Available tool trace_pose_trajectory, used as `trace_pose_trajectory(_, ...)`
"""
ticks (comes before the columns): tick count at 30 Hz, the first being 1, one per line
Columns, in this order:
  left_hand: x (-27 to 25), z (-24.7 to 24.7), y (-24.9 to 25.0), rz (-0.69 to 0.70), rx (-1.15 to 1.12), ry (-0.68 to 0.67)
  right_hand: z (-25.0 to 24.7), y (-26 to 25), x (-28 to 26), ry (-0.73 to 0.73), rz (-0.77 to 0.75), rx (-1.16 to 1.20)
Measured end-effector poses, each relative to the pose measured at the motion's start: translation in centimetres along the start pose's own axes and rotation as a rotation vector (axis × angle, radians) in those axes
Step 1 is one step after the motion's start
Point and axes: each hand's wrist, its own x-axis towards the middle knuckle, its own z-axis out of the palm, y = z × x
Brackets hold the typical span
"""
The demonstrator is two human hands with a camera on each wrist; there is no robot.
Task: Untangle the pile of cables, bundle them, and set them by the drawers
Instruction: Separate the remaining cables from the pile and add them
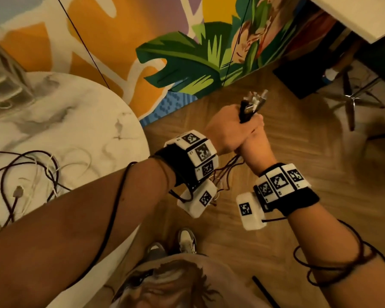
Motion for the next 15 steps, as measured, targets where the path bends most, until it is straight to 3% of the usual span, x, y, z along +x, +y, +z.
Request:
trace_pose_trajectory(2, -0.3, -0.5, -0.3, -0.041, -0.280, 0.044, 1.2, 0.4, -0.2, -0.007, -0.052, 0.097)
trace_pose_trajectory(4, -0.4, -1.4, -0.7, -0.076, -0.507, 0.105, 2.4, 1.8, -0.1, -0.009, 0.002, 0.119)
trace_pose_trajectory(7, -0.8, -3.2, 0.1, -0.100, -0.522, 0.143, 3.9, 4.2, 0.5, -0.035, 0.053, 0.040)
trace_pose_trajectory(9, -1.1, -5.6, 1.3, 0.015, -0.291, 0.229, 4.8, 5.9, 0.7, -0.062, 0.138, -0.052)
trace_pose_trajectory(11, -1.6, -9.0, 3.1, 0.270, 0.064, 0.288, 5.1, 8.3, 0.5, -0.045, 0.256, -0.152)
trace_pose_trajectory(13, -2.2, -12.5, 5.0, 0.514, 0.466, 0.274, 4.6, 10.9, 0.0, -0.044, 0.389, -0.243)
trace_pose_trajectory(15, -2.6, -15.4, 6.1, 0.639, 0.814, 0.268, 3.8, 13.3, -0.2, -0.043, 0.499, -0.311)
